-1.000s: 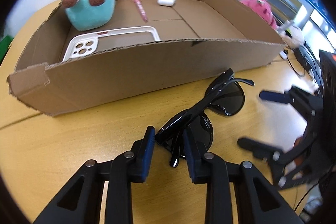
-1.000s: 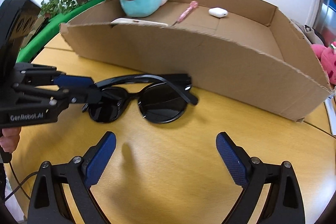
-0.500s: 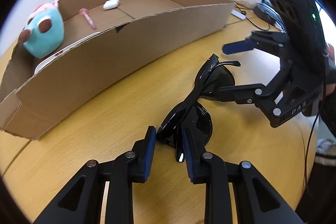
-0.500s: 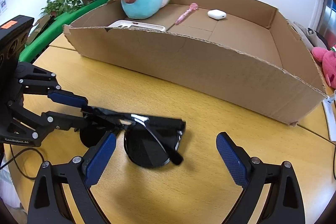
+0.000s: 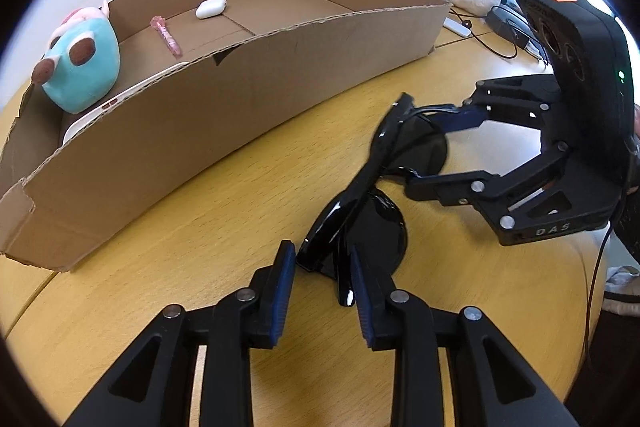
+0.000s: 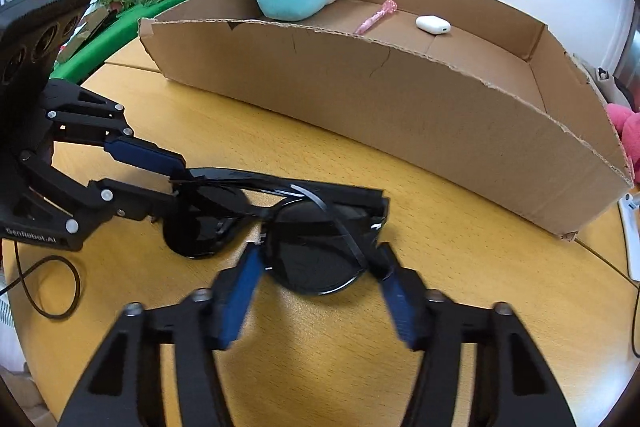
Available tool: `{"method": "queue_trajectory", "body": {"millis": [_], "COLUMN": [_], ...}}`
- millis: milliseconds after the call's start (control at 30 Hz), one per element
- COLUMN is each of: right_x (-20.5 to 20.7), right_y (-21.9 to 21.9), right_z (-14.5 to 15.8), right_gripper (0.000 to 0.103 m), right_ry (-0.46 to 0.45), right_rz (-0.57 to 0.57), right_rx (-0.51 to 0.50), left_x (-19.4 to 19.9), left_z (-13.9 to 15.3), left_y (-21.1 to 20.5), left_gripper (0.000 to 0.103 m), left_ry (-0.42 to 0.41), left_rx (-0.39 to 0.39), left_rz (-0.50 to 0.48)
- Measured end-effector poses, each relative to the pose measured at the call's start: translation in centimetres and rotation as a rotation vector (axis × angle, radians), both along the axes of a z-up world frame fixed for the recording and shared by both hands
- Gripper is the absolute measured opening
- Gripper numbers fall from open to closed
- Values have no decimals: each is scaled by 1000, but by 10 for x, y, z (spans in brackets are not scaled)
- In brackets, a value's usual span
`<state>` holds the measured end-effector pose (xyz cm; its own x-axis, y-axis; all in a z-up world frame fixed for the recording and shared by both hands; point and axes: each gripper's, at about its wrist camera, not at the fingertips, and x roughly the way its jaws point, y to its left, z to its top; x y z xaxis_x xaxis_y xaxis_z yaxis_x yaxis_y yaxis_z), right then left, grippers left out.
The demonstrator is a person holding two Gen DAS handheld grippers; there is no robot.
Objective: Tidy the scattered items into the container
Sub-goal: 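Lift the sunglasses with the left gripper and turn them toward the right tool, then hold the sunglasses with the left gripper while the right gripper closes on the frame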
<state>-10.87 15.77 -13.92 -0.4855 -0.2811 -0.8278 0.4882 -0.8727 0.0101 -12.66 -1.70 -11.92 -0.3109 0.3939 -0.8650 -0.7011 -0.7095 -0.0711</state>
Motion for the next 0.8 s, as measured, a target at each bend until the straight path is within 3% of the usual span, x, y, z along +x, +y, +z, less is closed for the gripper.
{"method": "queue_trajectory", "body": {"millis": [167, 600, 800], "right_x": [3, 16, 32], "right_y": [3, 14, 21], "right_z": [2, 5, 6], "right_gripper": [54, 41, 40], "right_ry": [3, -9, -48], "right_rz": [-10, -11, 35], "right_rx": [-29, -122, -180], "left_x": [2, 1, 0], "left_z": [-1, -1, -1], "left_y": [2, 6, 2], "left_gripper": [39, 41, 44], "left_ry": [-4, -9, -19], "left_rx": [18, 37, 53], "left_rz": [23, 53, 60]}}
